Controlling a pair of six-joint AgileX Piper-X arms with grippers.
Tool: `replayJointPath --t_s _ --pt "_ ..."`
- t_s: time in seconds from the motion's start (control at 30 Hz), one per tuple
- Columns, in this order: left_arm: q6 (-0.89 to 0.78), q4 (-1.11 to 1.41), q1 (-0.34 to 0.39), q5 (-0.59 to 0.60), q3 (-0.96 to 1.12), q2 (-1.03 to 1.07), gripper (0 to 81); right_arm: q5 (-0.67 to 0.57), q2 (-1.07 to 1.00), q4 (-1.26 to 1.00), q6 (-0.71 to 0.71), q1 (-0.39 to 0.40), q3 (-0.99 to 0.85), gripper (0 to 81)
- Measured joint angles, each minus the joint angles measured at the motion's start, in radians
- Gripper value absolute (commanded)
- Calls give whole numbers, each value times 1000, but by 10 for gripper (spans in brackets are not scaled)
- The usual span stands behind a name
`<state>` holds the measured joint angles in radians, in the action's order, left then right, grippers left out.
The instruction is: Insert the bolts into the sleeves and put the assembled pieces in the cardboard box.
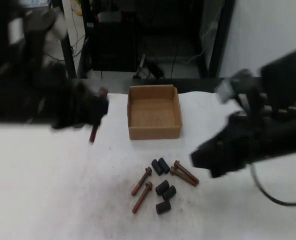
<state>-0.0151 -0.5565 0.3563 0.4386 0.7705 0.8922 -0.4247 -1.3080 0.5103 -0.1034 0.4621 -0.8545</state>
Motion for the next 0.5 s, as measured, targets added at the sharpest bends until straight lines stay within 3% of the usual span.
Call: replayJointPath --t_s 0.17,0.5 --pt "-7 -3 0 2 -85 -156 3 110 -252 143 -35 73 -269 300" --pt "-8 -10 -2 -33 -130 -273 3 263 -544 390 -124 119 -590 300"
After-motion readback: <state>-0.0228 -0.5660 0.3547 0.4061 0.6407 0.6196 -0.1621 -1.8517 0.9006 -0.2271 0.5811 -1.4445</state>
